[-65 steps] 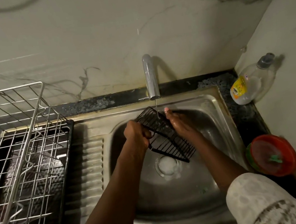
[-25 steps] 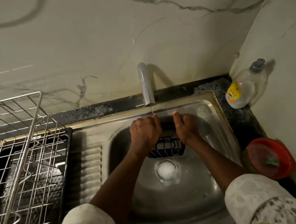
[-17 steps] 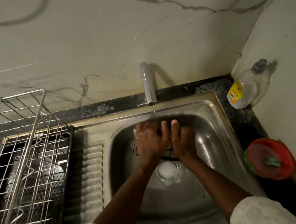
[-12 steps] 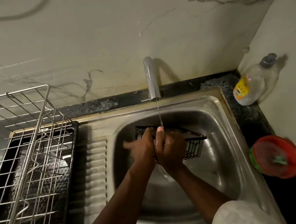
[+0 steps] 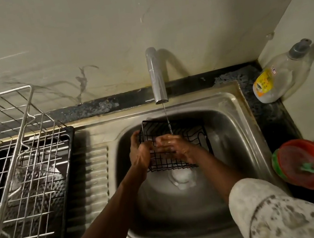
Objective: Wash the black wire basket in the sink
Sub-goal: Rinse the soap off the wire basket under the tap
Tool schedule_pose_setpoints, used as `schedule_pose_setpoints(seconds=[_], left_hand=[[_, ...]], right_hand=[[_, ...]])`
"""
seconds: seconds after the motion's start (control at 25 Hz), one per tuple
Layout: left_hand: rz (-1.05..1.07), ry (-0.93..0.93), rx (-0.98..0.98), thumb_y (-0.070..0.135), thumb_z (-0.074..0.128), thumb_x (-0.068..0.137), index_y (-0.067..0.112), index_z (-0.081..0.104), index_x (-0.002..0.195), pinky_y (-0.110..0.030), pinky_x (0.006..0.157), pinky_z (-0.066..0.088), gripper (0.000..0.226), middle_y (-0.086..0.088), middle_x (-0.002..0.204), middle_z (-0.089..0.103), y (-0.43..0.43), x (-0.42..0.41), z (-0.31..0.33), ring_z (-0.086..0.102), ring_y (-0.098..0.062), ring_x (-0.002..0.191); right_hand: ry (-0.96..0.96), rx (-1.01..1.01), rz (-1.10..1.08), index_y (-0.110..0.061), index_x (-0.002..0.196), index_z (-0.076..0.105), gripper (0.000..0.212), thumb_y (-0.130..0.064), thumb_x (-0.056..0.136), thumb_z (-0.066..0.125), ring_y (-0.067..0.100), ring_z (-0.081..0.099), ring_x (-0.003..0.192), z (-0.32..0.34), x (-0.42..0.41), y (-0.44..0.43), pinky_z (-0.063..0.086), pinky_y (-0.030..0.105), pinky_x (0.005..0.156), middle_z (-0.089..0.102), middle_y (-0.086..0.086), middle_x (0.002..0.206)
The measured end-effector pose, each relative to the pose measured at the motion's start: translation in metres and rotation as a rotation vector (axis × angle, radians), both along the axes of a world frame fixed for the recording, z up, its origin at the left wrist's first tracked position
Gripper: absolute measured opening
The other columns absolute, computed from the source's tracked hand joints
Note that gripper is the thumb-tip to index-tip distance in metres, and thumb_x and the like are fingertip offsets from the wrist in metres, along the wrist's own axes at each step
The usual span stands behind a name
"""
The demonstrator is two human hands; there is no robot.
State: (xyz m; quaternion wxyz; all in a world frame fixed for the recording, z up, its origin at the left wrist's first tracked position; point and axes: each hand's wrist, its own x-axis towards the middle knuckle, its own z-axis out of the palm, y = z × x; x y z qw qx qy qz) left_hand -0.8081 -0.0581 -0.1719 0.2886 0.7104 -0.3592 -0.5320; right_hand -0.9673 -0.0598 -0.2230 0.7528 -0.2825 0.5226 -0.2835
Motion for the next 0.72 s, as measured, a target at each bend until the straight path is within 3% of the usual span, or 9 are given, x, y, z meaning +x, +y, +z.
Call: schedule_pose_setpoints(seconds=[0.12,0.24,0.36,0.44,0.52,0.72], left_hand=[[0.008,0.012,-0.067,0.023,0.058,0.078,0.049,0.043,0.136,-0.033,0.059,0.053,0.066,-0.009,0.095,0.067,0.002,0.006,-0.012,0.065,-0.021,0.074],[0.003,0.011,-0.090,0.027,0.059,0.082,0.049,0.042,0.137,-0.031,0.059,0.052,0.062,-0.007,0.090,0.067,0.001,0.008,-0.018,0.065,-0.018,0.072],[-0.005,-0.035,-0.081,0.027,0.058,0.086,0.052,0.041,0.138,-0.035,0.060,0.056,0.060,-0.007,0.092,0.069,0.000,0.012,-0.023,0.066,-0.021,0.074],[0.012,-0.057,-0.066,0.026,0.060,0.085,0.053,0.045,0.135,-0.045,0.057,0.060,0.059,-0.011,0.097,0.070,-0.002,0.021,-0.026,0.067,-0.029,0.076],[0.034,-0.063,-0.062,0.027,0.060,0.081,0.052,0.048,0.132,-0.056,0.062,0.059,0.057,-0.012,0.101,0.070,-0.001,0.029,-0.031,0.068,-0.034,0.076],[0.020,-0.031,-0.120,0.023,0.059,0.083,0.047,0.049,0.133,-0.056,0.063,0.059,0.056,-0.010,0.103,0.070,0.003,0.029,-0.032,0.066,-0.032,0.074]], right_hand=[[-0.136,0.261,-0.547,-0.007,0.126,0.061,0.041,-0.039,0.104,0.049,0.025,0.067,0.098,-0.053,-0.020,-0.007,0.056,0.036,0.083,0.068,0.014,0.114],[-0.247,0.341,-0.799,-0.002,0.114,0.063,0.026,-0.021,0.105,0.048,0.022,0.071,0.084,-0.067,-0.017,-0.018,0.058,0.032,0.074,0.073,0.015,0.096],[-0.446,0.350,-0.708,-0.001,0.104,0.064,0.022,-0.014,0.104,0.046,0.025,0.072,0.087,-0.037,0.030,-0.029,0.059,0.035,0.081,0.074,0.017,0.094],[-0.392,0.317,-0.521,-0.005,0.101,0.064,0.017,-0.011,0.102,0.049,0.022,0.071,0.087,-0.031,0.048,-0.032,0.056,0.036,0.085,0.073,0.014,0.093],[-0.325,0.323,-0.479,-0.007,0.099,0.064,0.015,-0.009,0.102,0.049,0.019,0.070,0.084,-0.038,0.035,-0.034,0.056,0.035,0.081,0.073,0.010,0.089],[-0.116,0.362,-0.848,-0.003,0.100,0.063,0.026,-0.009,0.105,0.038,0.018,0.066,0.078,-0.063,0.010,-0.031,0.055,0.025,0.069,0.067,0.010,0.088]])
